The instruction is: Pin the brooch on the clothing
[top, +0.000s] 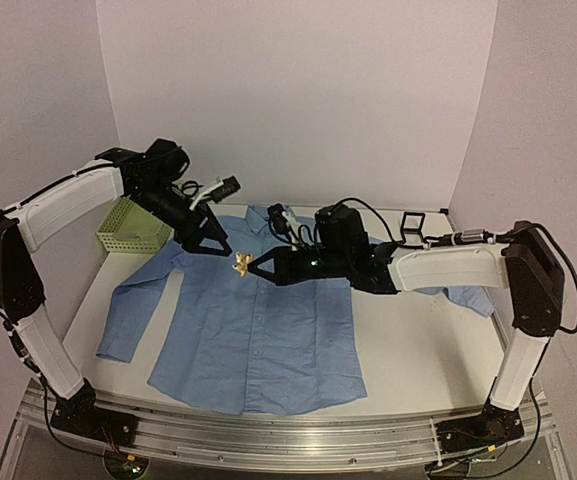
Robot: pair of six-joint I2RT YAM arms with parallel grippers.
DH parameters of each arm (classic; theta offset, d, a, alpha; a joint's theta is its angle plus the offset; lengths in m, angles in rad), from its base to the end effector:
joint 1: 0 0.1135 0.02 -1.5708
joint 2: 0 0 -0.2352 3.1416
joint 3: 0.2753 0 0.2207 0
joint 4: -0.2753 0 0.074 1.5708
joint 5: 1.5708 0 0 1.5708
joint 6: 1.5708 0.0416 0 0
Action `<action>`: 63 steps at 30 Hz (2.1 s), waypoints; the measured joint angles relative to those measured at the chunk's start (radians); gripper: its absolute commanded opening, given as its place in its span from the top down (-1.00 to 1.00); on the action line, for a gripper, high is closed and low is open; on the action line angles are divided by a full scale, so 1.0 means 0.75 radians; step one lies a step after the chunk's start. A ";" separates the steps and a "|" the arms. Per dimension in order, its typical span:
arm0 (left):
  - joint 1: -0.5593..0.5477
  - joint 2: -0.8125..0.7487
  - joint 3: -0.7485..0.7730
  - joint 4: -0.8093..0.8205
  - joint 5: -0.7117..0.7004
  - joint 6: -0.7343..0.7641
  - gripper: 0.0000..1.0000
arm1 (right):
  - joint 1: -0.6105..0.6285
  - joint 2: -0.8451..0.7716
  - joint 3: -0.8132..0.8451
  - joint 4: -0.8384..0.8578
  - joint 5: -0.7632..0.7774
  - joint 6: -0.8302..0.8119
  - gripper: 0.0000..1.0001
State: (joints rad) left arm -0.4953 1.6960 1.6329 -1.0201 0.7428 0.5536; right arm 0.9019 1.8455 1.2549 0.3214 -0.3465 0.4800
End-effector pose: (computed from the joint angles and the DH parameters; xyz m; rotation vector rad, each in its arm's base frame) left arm 0.2630 -0.1741 0.3009 1.4505 2.0273 -0.9480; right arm 0.2386 0.3247 0.2414 -0.6822 1.9078 1.2454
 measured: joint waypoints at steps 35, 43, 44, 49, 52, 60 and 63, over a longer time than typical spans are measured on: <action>-0.024 -0.459 -0.841 2.093 0.214 -1.452 0.32 | 0.040 -0.107 0.061 0.689 0.198 0.217 1.00; -0.031 -0.457 -0.833 2.133 0.222 -1.460 0.60 | 0.040 -0.107 0.061 0.689 0.204 0.212 1.00; -0.031 -0.455 -0.827 2.137 0.224 -1.461 0.63 | 0.040 -0.107 0.061 0.689 0.204 0.212 1.00; -0.032 -0.451 -0.815 2.143 0.226 -1.461 0.92 | 0.040 -0.107 0.061 0.689 0.204 0.213 1.00; -0.034 -0.447 -0.811 2.139 0.223 -1.466 1.00 | 0.040 -0.107 0.061 0.695 0.204 0.209 1.00; -0.036 -0.445 -0.806 2.126 0.215 -1.458 1.00 | 0.040 -0.107 0.060 0.697 0.209 0.194 0.56; -0.037 -0.445 -0.792 2.073 0.215 -1.419 1.00 | 0.040 -0.109 0.055 0.691 0.211 0.176 0.00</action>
State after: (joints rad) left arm -0.5233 1.3624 1.0390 0.5344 0.9044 -0.5106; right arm 0.9321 1.7636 1.2963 0.8394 -0.1880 0.6120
